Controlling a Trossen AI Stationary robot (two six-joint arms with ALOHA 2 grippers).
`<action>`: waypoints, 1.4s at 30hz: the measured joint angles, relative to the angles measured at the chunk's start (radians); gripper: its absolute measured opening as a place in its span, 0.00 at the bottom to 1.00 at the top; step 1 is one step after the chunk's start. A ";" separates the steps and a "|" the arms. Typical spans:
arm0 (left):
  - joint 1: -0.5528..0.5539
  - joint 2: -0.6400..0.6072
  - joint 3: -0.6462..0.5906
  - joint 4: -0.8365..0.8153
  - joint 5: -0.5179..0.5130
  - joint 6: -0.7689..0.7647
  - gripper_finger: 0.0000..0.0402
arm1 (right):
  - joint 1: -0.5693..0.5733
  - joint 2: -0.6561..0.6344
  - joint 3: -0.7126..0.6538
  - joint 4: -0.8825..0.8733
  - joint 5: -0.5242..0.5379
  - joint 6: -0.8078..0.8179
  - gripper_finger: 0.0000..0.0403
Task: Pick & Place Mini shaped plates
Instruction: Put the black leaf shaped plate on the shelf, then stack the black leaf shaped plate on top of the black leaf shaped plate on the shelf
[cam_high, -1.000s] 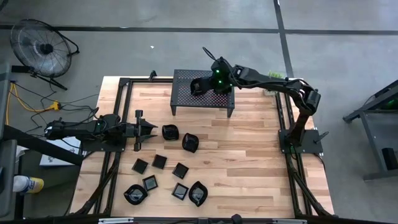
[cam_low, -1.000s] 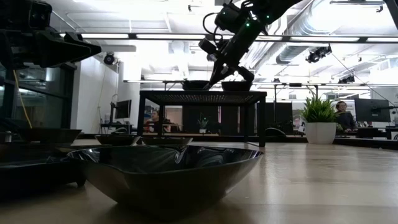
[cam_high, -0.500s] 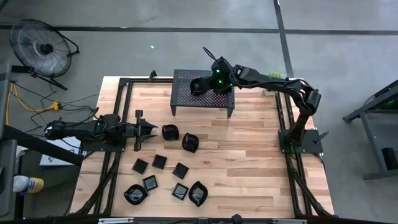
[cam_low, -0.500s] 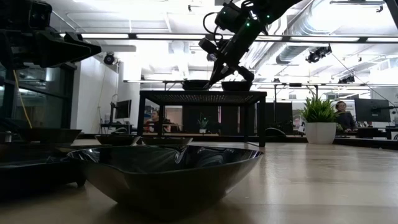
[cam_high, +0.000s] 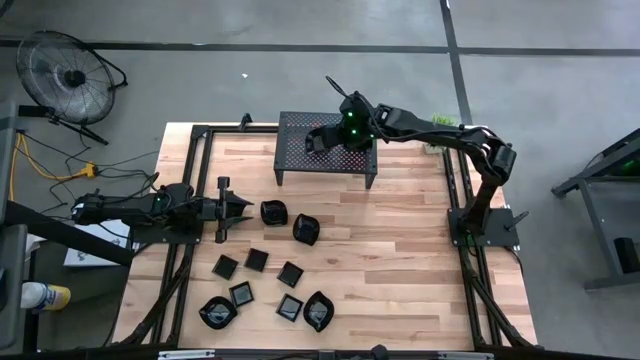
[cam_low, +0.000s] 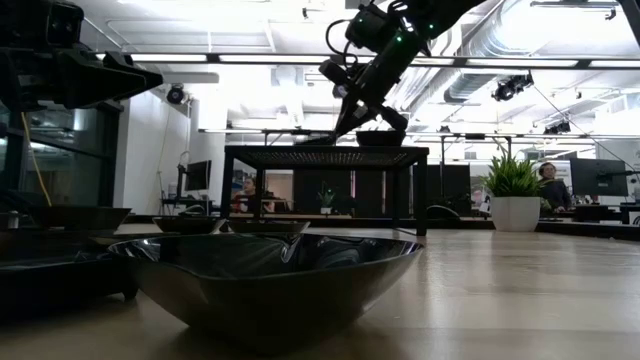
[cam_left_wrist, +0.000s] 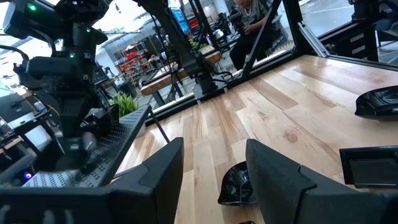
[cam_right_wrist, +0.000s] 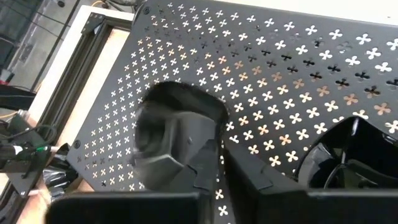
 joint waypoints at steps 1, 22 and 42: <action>0.000 0.000 0.000 0.000 0.000 0.000 0.42 | 0.000 0.000 0.000 0.000 0.000 0.000 0.10; 0.000 0.000 0.000 0.000 0.000 0.000 0.42 | 0.009 -0.163 0.000 -0.004 0.005 -0.116 0.30; 0.000 0.000 0.000 0.000 0.000 0.000 0.42 | 0.467 -0.275 0.000 -0.289 0.350 -0.339 0.30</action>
